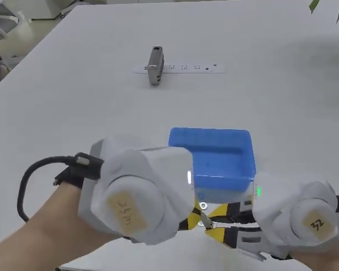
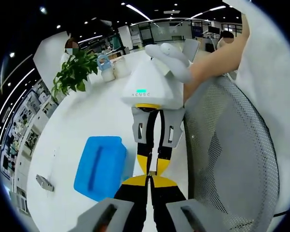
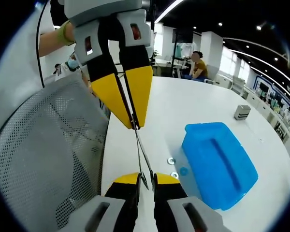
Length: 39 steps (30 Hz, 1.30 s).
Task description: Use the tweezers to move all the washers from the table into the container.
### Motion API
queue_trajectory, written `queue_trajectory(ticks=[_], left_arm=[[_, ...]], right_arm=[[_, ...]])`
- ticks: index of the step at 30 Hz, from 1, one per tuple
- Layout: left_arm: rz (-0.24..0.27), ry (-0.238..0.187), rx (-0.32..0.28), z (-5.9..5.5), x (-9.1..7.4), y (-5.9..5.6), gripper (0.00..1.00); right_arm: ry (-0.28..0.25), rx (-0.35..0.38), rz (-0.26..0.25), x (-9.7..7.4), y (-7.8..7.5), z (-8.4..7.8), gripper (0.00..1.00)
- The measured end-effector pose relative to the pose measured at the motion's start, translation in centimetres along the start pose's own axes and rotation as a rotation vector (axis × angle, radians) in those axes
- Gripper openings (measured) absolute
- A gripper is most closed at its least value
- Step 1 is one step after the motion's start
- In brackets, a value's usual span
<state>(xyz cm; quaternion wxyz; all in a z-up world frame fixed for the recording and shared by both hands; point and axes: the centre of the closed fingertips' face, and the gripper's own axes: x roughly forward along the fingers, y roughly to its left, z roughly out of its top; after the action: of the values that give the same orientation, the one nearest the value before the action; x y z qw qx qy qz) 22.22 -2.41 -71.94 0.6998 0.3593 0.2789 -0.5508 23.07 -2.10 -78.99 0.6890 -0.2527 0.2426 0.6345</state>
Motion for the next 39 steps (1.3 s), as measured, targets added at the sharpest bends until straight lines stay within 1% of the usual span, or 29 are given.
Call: queue_trajectory(ticks=[3,4,5,8,10,11,13,14,17,22,23,24,25,26,28,30,31,32,33,34,35,36,37,38,39], left_arm=[[-0.008,0.000,0.002,0.0,0.2,0.2,0.00],[-0.009,0.005,0.005,-0.1,0.3,0.2,0.00],[-0.005,0.019,0.021,-0.2,0.3,0.4,0.00],[-0.024,0.030,0.018,-0.4,0.6,0.3,0.00],[-0.031,0.023,0.016,-0.3,0.7,0.5,0.00],[-0.042,0.015,0.007,-0.2,0.7,0.6,0.00],[-0.049,0.013,0.005,-0.1,0.8,0.9,0.00],[-0.054,0.014,0.004,-0.1,0.8,1.0,0.00],[-0.075,0.017,0.001,0.1,1.0,1.2,0.00],[-0.107,0.023,-0.012,0.1,1.5,1.4,0.00],[-0.108,0.025,-0.013,0.1,1.6,1.4,0.00],[-0.107,0.021,-0.010,0.1,1.8,1.4,0.00],[-0.116,0.015,-0.022,0.2,1.9,1.4,0.00],[-0.115,0.011,-0.038,0.3,2.0,1.5,0.00],[-0.123,-0.001,-0.058,0.4,2.2,1.5,0.00],[-0.143,-0.016,-0.103,0.4,2.3,1.2,0.00],[-0.153,-0.026,-0.121,0.5,2.2,1.0,0.02],[-0.151,-0.045,-0.145,0.7,2.2,1.0,0.06],[-0.142,-0.077,-0.184,1.0,2.0,1.1,0.10],[-0.131,-0.099,-0.210,1.1,1.8,1.2,0.13],[-0.115,-0.136,-0.246,1.4,1.5,1.3,0.15],[-0.102,-0.159,-0.270,1.4,1.2,1.3,0.17],[-0.087,-0.181,-0.292,1.5,0.9,1.4,0.20],[-0.051,-0.216,-0.338,1.5,0.4,1.6,0.26],[-0.029,-0.239,-0.369,1.4,0.0,1.7,0.34]], right_arm=[[0.001,0.007,-0.001,0.2,-0.3,-0.1,0.07],[0.002,0.007,-0.002,0.2,-0.4,-0.1,0.07],[0.001,0.007,-0.003,0.3,-0.4,-0.2,0.07],[0.002,0.032,0.006,0.5,-0.5,-0.4,0.07],[0.006,0.051,0.006,0.7,-0.7,-0.8,0.07],[0.006,0.053,0.006,0.7,-0.7,-0.9,0.07],[0.004,0.061,0.007,0.6,-0.7,-0.8,0.08],[0.001,0.063,0.007,0.5,-0.8,-0.7,0.08],[-0.034,0.063,0.015,0.0,-0.7,0.5,0.09],[-0.050,0.056,0.017,-0.5,-1.2,1.7,0.08],[-0.051,0.056,0.022,-0.5,-1.2,1.9,0.06],[-0.041,0.058,0.037,-0.5,-1.0,1.9,0.04],[-0.017,0.044,0.061,-0.4,-0.7,1.6,0.04],[-0.010,0.034,0.054,-0.4,-0.8,1.6,0.03],[0.006,0.050,0.054,-0.4,-1.0,1.5,0.03],[0.021,0.043,0.059,-0.4,-0.8,1.4,0.02],[0.022,0.040,0.057,-0.4,-0.8,1.4,0.02],[0.022,0.044,0.056,-0.4,-0.8,1.4,0.02],[0.022,0.046,0.053,-0.4,-0.8,1.4,0.02],[0.020,0.047,0.049,-0.4,-0.8,1.4,0.02],[0.012,0.056,0.038,-0.4,-0.9,1.4,0.02],[0.007,0.067,0.032,-0.4,-0.9,1.4,0.02],[-0.003,0.094,0.012,-0.5,-1.1,1.4,0.01],[-0.014,0.117,0.004,-0.6,-1.2,1.3,0.01],[-0.039,0.155,-0.012,-0.7,-1.4,1.3,0.01]])
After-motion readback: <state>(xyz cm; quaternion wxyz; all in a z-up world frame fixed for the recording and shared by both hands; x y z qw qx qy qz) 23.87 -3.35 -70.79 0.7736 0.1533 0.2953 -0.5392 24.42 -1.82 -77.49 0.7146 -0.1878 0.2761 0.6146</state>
